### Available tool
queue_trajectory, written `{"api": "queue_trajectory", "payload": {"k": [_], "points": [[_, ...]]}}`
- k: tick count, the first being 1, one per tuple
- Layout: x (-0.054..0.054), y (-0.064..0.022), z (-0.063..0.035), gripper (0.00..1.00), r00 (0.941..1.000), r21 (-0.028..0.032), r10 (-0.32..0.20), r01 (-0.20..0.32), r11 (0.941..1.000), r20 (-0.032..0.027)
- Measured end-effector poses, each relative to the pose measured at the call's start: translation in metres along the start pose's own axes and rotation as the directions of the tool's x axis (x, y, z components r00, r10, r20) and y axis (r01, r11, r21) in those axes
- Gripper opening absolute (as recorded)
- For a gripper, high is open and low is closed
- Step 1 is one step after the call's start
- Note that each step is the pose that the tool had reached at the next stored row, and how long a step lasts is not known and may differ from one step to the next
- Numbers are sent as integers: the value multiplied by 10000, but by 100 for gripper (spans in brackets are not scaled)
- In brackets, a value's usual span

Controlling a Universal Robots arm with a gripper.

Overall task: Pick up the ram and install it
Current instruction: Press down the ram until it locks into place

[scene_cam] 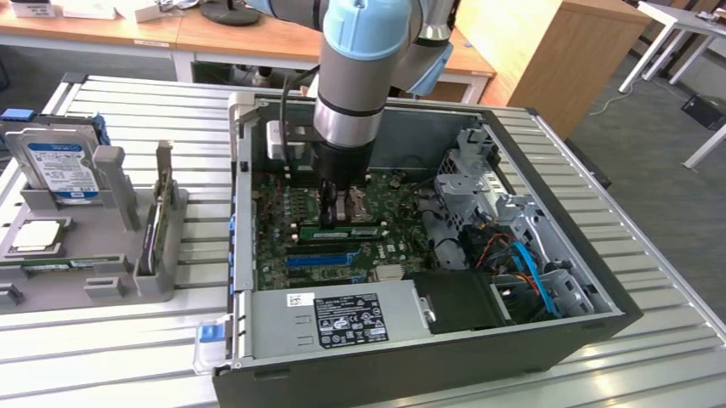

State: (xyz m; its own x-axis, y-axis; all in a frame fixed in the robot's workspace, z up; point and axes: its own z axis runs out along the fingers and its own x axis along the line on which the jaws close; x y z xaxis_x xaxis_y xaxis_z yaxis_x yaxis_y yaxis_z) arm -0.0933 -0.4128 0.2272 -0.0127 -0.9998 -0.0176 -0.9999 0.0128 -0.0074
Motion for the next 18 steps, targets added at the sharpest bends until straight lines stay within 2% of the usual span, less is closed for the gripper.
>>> {"api": "queue_trajectory", "payload": {"k": [18], "points": [[1, 0, 27, 10, 10000, 0, -1, 1, 10000, 0]]}}
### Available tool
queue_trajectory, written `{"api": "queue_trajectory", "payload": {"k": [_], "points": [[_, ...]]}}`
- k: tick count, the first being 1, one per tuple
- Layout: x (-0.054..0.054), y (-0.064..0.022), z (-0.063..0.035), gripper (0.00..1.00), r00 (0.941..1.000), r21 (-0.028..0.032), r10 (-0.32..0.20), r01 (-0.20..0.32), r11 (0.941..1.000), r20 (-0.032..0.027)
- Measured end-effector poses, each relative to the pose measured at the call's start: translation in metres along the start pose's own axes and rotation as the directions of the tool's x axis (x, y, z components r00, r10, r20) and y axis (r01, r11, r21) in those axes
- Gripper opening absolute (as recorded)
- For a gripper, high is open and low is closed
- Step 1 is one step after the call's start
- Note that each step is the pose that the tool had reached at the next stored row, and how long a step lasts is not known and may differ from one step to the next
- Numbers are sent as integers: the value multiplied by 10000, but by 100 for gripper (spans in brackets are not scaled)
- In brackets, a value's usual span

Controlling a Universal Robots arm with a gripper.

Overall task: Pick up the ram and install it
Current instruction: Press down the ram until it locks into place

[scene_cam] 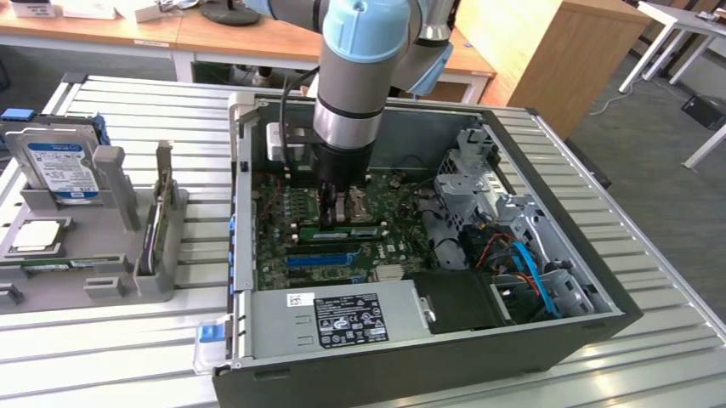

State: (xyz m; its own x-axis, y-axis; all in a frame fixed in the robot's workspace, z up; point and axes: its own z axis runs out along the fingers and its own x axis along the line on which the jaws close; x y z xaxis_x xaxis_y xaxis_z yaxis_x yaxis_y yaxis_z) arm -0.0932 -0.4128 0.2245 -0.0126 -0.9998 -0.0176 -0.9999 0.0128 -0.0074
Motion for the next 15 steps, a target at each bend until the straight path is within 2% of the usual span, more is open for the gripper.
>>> {"api": "queue_trajectory", "payload": {"k": [15], "points": [[0, 0, 17, 10, 10000, 2, 0, 0, 10000, 1]]}}
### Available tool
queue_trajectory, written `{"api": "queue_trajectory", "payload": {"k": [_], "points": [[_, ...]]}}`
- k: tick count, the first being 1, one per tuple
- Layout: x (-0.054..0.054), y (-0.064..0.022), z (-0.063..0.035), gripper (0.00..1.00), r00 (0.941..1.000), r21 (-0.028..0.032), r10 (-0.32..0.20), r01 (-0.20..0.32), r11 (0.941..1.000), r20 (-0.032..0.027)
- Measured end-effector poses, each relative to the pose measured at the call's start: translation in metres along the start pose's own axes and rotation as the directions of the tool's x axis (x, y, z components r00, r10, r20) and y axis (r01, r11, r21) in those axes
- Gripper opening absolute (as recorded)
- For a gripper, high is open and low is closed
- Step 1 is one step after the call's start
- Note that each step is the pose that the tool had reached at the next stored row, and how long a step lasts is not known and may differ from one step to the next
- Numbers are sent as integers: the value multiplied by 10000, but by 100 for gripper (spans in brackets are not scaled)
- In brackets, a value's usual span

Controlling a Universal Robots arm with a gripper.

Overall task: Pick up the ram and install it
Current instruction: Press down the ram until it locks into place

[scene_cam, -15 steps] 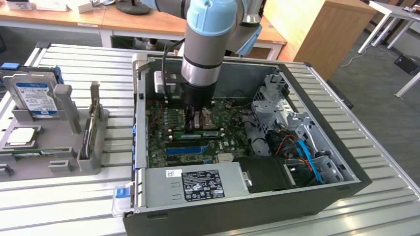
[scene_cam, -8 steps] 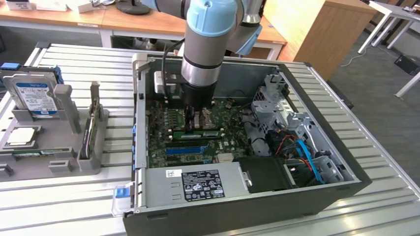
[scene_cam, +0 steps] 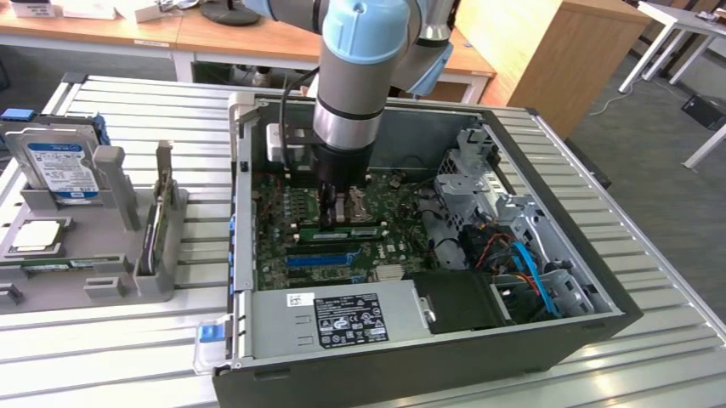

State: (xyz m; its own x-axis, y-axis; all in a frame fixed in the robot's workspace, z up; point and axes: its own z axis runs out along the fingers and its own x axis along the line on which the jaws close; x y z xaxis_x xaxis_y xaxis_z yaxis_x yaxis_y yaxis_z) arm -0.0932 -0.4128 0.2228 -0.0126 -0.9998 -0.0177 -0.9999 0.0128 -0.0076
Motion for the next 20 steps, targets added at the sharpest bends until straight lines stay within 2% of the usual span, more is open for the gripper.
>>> {"api": "queue_trajectory", "payload": {"k": [20], "points": [[0, 0, 8, 10, 10000, 1, 0, 0, 10000, 1]]}}
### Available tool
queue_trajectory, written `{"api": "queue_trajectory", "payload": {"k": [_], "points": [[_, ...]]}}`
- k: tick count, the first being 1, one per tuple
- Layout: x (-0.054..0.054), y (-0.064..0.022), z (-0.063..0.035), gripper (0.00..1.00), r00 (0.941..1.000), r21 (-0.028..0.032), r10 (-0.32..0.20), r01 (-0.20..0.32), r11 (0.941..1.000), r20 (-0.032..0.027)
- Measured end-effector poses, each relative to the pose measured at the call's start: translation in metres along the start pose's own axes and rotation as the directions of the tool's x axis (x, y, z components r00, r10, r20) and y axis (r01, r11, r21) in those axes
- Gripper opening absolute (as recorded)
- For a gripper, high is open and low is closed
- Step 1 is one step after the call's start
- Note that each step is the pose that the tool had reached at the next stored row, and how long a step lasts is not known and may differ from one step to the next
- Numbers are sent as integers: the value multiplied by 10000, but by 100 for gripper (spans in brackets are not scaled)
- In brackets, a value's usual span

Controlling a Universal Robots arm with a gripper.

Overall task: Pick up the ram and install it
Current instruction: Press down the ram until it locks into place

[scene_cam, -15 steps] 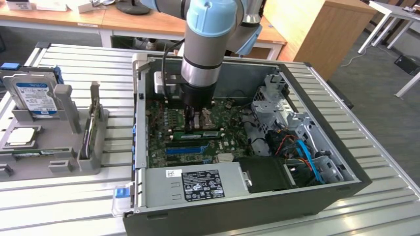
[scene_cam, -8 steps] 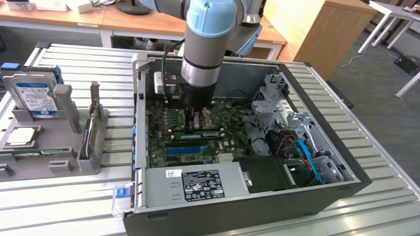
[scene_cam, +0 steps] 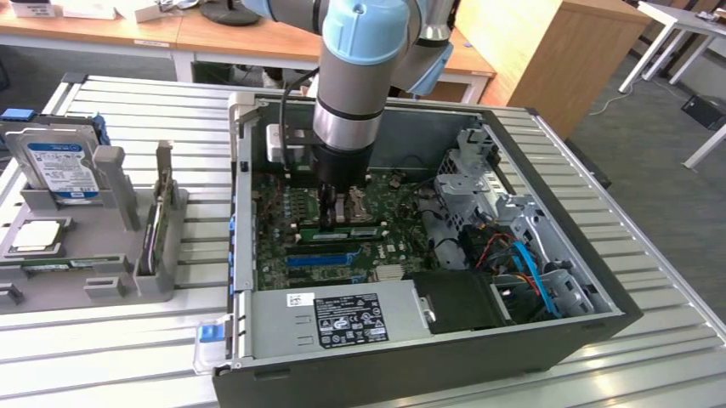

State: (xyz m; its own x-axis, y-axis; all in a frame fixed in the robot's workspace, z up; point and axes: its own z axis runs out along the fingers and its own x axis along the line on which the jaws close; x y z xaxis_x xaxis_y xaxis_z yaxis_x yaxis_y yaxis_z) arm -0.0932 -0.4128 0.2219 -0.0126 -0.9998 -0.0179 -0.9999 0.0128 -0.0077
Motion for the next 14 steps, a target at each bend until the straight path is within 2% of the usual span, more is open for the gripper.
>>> {"api": "queue_trajectory", "payload": {"k": [8, 14], "points": [[-2, -2, -13, 10, 10000, 12, -1, 1, 10000, 10], [-2, -1, -112, 10, 10000, 0, 0, 0, 10000, -11]]}}
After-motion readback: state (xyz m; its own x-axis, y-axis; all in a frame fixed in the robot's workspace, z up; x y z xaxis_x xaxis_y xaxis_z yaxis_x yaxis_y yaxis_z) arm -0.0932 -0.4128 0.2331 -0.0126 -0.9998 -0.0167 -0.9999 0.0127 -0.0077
